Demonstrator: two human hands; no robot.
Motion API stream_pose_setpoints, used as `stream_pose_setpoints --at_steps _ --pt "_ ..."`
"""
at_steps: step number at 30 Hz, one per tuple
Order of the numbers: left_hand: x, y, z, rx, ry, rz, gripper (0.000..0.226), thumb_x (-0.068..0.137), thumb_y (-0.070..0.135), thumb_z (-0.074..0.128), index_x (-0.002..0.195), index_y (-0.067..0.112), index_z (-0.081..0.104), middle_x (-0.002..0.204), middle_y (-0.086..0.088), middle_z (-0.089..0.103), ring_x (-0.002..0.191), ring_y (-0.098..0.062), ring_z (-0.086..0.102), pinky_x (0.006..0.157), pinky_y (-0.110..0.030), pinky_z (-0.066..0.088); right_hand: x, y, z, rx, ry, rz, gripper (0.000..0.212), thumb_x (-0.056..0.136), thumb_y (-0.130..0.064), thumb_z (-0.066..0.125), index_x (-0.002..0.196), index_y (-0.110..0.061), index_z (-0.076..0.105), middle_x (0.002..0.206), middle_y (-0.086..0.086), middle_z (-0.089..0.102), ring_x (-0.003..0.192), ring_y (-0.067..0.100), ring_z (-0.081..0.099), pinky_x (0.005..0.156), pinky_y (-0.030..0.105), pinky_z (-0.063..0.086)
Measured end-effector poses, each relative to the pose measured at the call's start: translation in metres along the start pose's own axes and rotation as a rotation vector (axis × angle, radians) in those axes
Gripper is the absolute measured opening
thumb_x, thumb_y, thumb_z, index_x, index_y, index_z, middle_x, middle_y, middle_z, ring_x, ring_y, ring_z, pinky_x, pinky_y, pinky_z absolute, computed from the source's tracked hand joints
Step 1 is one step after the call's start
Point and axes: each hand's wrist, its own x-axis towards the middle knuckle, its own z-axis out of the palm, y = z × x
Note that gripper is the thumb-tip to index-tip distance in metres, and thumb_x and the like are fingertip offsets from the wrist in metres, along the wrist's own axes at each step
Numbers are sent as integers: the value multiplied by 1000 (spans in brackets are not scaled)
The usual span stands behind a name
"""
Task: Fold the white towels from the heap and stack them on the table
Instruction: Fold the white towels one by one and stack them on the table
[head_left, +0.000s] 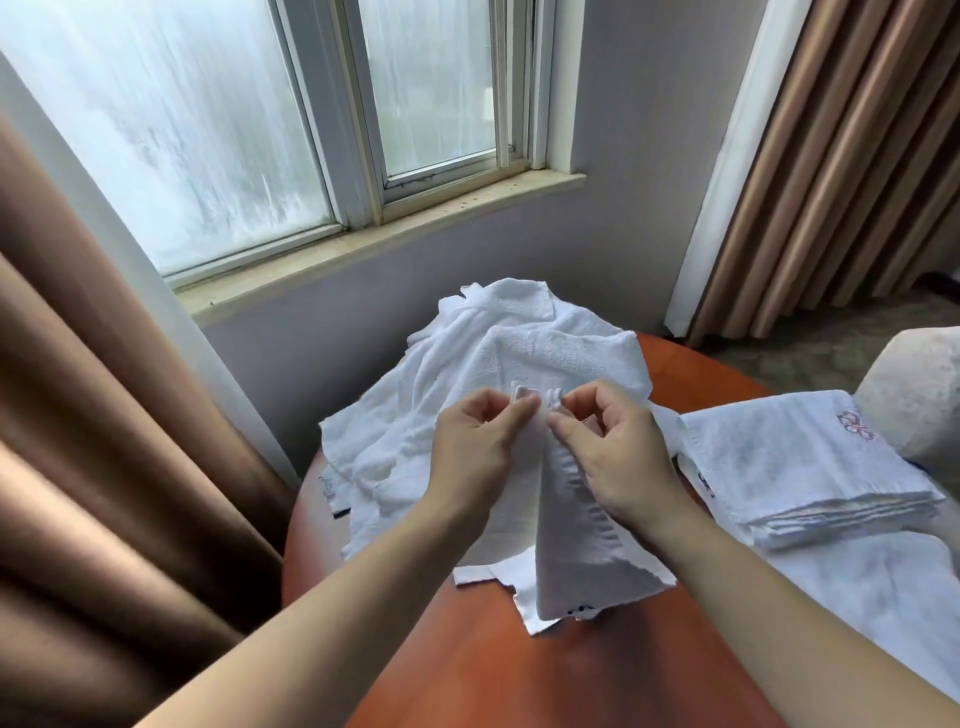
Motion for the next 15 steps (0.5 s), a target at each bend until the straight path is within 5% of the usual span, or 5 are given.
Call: stream_pose_setpoints --at_steps 5,9,12,15 --pt "-3 1 -4 4 -17 44 38 84 22 73 58 15 46 50 6 37 47 -5 31 45 -17 28 1 -1 3 -3 -3 -10 16 90 -21 65 76 -24 59 48 -21 50 49 -1 45 55 16 40" --pt "-8 4 -6 -63 -147 -20 22 92 22 62 71 17 68 71 -3 62 70 -14 55 65 -27 43 1 0 1 -28 -10 -8 16 92 -28 63 77 -23 57 47 -21 48 47 0 43 53 14 35" --pt "-9 4 -7 -129 -196 -68 14 91 15 64 80 13 73 82 -11 67 83 -24 60 74 -37 46 1 2 -1 -22 3 10 17 92 -29 63 77 -22 59 57 -14 52 54 1 45 59 25 41" --pt "-12 5 -6 -131 -186 -74 18 78 30 72 81 13 74 90 -22 68 86 -25 60 77 -40 44 0 -2 0 -16 -8 36 18 91 -32 62 78 -21 61 70 -8 60 68 7 53 71 32 47"
